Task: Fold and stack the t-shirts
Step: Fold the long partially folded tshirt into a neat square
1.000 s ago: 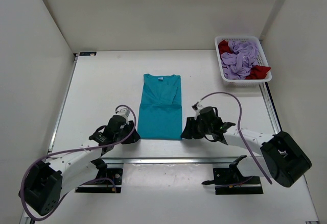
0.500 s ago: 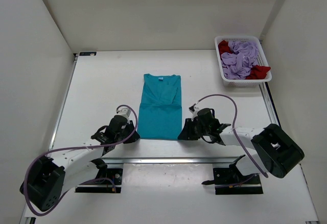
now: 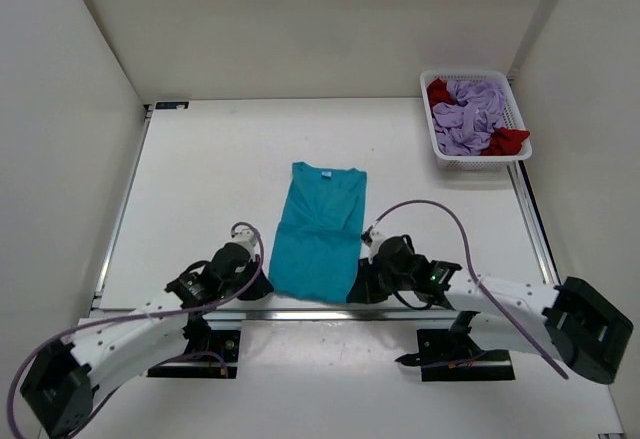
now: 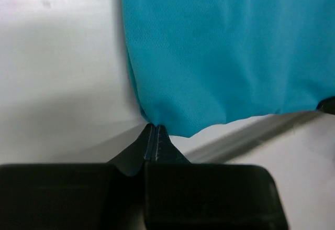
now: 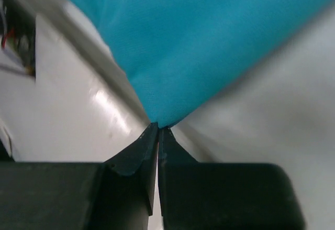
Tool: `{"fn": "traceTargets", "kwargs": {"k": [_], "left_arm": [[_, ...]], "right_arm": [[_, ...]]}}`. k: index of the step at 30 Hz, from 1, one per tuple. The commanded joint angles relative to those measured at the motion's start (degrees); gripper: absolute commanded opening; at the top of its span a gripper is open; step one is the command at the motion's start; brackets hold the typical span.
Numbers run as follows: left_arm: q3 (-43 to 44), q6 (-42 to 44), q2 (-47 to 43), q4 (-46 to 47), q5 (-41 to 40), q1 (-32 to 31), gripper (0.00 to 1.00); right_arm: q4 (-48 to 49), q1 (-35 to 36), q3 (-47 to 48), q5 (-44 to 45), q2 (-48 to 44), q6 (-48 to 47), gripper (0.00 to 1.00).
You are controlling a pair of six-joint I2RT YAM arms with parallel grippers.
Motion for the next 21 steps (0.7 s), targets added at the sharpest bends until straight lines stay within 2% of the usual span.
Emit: {"fn": "traceTargets", "kwargs": {"k": [1,4,7,9,10,12,17,21], "left_arm": [[-0.42,-3.67,-10.78,-12.82,1.54,-1.59,0.00],[4.05,-4.38,-13.97,-17.14,3.92,0.42,0.00],[14.57,-2.19,-9.96,-15.57,6.47,3.06,0.00],[20.63,-0.78,-4.42,-11.90,5.25,2.36,0.00],[25.02,0.27,-0.05,-10.75,4.81,1.67,0.00],[30.83,2.38,6.92,-6.71,5.76,2.71,0.00],[44.81,5.55,27.81,1.56,7.62,11.66,0.00],[56.50,6.70,46.00,2.28,7.01,15.80,0.00]], "right_arm": [[-11.25,7.17,0.20,6.77,-6.96,5.14,0.00],[-14.25,7.46,3.70,6.00,-11.18,5.59,0.00],[-16.63,2.46,11.68,4.95,-9.71,-0.54,0.01],[-17.60,-4.63,15.20,2.41,-6.90,-4.24,0.00],[-16.64,-6.58,16.36,-0.56,-5.14,-5.91,0.00],[-15.85,-15.00,19.87,-2.43,-2.86,-9.07,0.00],[-11.81,-31.18,27.51,-11.12,7.15,-12.16,0.00],[-8.74,-37.18,34.38,-14.74,20.50,-13.13,0.01]]}}
